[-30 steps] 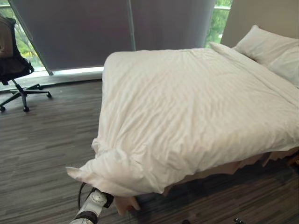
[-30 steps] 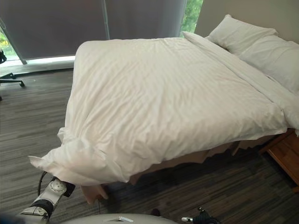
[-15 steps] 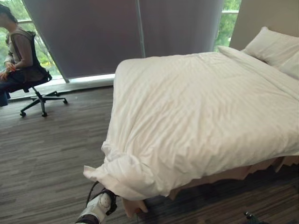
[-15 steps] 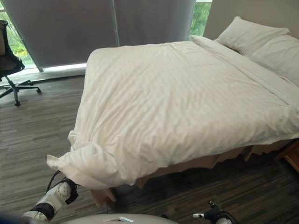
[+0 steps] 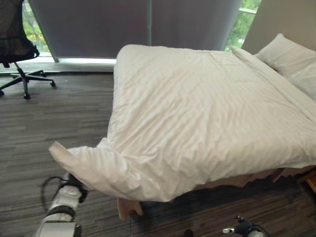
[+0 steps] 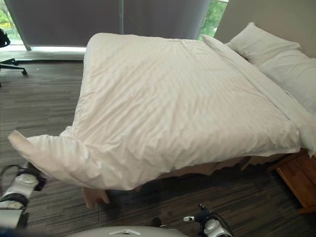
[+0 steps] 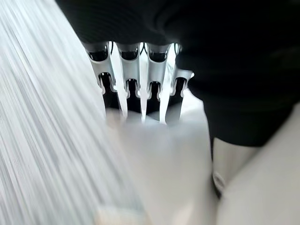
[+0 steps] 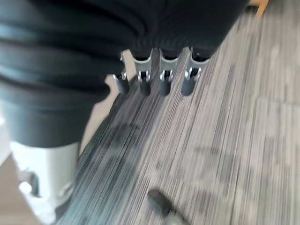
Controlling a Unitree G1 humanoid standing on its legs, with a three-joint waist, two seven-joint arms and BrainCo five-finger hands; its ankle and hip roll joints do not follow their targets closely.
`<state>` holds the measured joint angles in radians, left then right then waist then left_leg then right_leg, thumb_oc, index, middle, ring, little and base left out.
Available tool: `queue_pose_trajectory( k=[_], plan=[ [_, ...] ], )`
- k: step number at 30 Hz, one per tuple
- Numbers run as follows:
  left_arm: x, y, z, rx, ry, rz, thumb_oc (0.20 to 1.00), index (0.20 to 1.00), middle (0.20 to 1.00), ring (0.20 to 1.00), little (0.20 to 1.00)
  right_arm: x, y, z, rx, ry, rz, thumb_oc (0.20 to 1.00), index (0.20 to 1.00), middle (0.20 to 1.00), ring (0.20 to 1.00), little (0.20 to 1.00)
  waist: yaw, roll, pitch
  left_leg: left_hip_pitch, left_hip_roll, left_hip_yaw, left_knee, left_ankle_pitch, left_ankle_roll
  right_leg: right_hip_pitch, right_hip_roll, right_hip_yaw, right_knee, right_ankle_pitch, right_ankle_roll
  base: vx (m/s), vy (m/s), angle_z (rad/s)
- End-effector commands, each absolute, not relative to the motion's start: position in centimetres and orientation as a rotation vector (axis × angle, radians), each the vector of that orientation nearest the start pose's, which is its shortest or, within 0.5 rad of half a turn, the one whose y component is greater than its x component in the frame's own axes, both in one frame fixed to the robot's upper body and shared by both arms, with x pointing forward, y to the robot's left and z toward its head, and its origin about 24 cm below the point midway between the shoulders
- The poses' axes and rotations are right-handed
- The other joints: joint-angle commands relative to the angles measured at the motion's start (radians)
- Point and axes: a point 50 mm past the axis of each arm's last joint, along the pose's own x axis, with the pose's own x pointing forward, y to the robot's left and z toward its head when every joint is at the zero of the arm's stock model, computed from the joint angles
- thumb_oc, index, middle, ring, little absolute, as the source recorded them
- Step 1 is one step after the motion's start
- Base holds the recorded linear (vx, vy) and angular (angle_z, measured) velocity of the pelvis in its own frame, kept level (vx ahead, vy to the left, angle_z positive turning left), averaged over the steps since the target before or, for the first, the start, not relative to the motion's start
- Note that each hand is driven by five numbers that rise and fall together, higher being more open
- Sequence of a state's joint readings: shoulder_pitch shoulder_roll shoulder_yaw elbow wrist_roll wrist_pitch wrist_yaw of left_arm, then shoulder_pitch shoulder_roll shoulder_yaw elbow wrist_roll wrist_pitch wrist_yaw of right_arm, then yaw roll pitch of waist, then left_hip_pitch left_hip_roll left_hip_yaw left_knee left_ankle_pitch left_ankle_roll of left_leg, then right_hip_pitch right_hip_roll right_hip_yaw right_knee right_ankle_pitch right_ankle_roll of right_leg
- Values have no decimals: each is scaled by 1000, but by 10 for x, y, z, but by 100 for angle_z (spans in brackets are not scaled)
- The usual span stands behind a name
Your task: Making the bed.
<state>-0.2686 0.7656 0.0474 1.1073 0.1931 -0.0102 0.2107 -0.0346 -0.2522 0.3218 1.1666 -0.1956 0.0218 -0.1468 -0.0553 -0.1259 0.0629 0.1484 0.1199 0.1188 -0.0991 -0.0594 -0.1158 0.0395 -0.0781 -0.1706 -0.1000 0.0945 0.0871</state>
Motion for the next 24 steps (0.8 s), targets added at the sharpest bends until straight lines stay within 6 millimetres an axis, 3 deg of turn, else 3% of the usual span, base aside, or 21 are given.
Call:
queue_pose_trajectory(
  k=[1,2,3,4,5,7,9,10,11,12,15,16,18,19,20,21,22,23,24],
  plan=[
    [184,454,45,989,620,796,1000,1000,1000,1000,1000,133,-203,-154,-666,1043,137,1000,1000,1000,1000,1000,36,-42,15,-18,6,49,12,-24,40,-1,-147,24,21,-35,131,0,0,0],
    [192,457,62,994,540,827,1000,1000,1000,1000,1000,133,-204,-153,-672,1038,134,1000,1000,1000,1000,1000,36,-41,12,-13,6,51,12,-25,40,2,-148,24,21,-35,131,44,-1,0],
    [219,447,88,950,359,840,1000,1000,1000,1000,1000,132,-205,-153,-678,1034,133,1000,1000,1000,1000,1000,31,-41,2,-5,6,52,12,-28,40,8,-149,27,20,-38,132,49,-10,6],
    [237,434,96,898,270,818,1000,1000,1000,1000,1000,133,-204,-153,-683,1034,134,1000,1000,1000,1000,1000,26,-40,-2,0,7,52,12,-29,39,11,-149,26,20,-40,132,40,-12,10],
    [237,434,96,897,270,817,1000,1000,1000,1000,1000,133,-204,-153,-683,1034,133,1000,1000,1000,1000,1000,27,-40,-1,0,7,52,12,-29,39,12,-149,26,20,-40,132,23,-7,19],
    [270,391,98,776,101,699,1000,1000,1000,1000,1000,133,-202,-154,-688,1036,135,1000,1000,1000,1000,1000,19,-38,-7,6,8,50,12,-31,39,17,-148,28,20,-45,131,26,-10,16],
    [292,331,88,678,-27,484,1000,1000,1000,1000,1000,135,-202,-153,-688,1036,126,1000,1000,1000,1000,1000,13,-37,-5,17,11,47,12,-36,40,27,-146,31,20,-52,127,15,-7,4],
    [289,281,81,633,-127,303,1000,1000,1000,1000,1000,136,-200,-153,-680,1039,122,1000,1000,1000,1000,1000,18,-40,-8,16,11,45,12,-36,41,29,-148,32,17,-55,123,0,0,0],
    [288,281,80,633,-124,303,1000,1000,1000,1000,1000,136,-200,-153,-682,1040,123,1000,1000,1000,1000,1000,17,-39,-8,17,11,45,12,-37,41,30,-148,32,17,-55,123,21,-36,-10],
    [275,263,86,585,-213,252,1000,1000,1000,1000,1000,134,-201,-154,-660,1056,103,1000,1000,1000,1000,1000,31,-41,-6,19,15,44,12,-39,39,38,-147,30,13,-62,119,17,-24,-13],
    [262,268,95,546,-272,318,1000,1000,1000,1000,1000,131,-204,-155,-644,1070,83,1000,1000,1000,1000,1000,39,-40,-7,21,21,41,12,-39,35,44,-144,25,13,-68,114,32,-44,-13],
    [255,277,109,449,-346,405,1000,1000,1000,1000,1000,131,-207,-155,-633,1073,62,1000,1000,1000,1000,1000,47,-38,-7,19,24,37,12,-36,32,47,-141,23,13,-72,109,19,-49,8],
    [252,279,111,383,-366,434,1000,1000,1000,1000,1000,131,-209,-154,-625,1075,49,1000,1000,1000,1000,1000,50,-37,-7,17,27,34,12,-33,31,47,-139,20,13,-73,106,27,-40,9],
    [260,353,239,491,-623,566,1000,1000,1000,1000,1000,135,-241,-147,-629,1101,12,1000,1000,1000,1000,1000,46,-15,-17,11,33,36,12,-20,27,44,-135,18,13,-72,105,31,-12,7],
    [260,353,240,491,-624,565,1000,1000,1000,1000,1000,135,-241,-147,-628,1101,12,1000,1000,1000,1000,1000,47,-16,-16,12,33,36,12,-20,27,45,-135,18,13,-73,106,47,-20,15],
    [239,352,227,385,-654,523,1000,1000,1000,1000,1000,136,-243,-145,-607,1089,-30,1000,1000,1000,1000,1000,65,-7,-12,5,30,28,12,-15,24,47,-134,7,13,-73,105,18,-8,8],
    [236,353,227,384,-650,526,1000,1000,1000,1000,1000,136,-243,-145,-611,1089,-25,1000,1000,1000,1000,1000,60,-6,-15,5,31,29,12,-16,24,47,-134,7,13,-73,104,19,-45,2],
    [236,343,211,240,-636,461,1000,1000,1000,1000,1000,140,-241,-145,-640,1090,-8,1000,1000,1000,1000,1000,62,3,-7,-4,31,25,12,-10,23,40,-130,5,13,-74,100,2,-37,1],
    [235,344,211,239,-635,461,583,583,583,583,583,140,-241,-145,-641,1091,-7,1000,1000,1000,1000,1000,61,4,-9,-5,32,26,12,-10,23,40,-130,5,13,-74,100,-3,-38,8]
  ],
)
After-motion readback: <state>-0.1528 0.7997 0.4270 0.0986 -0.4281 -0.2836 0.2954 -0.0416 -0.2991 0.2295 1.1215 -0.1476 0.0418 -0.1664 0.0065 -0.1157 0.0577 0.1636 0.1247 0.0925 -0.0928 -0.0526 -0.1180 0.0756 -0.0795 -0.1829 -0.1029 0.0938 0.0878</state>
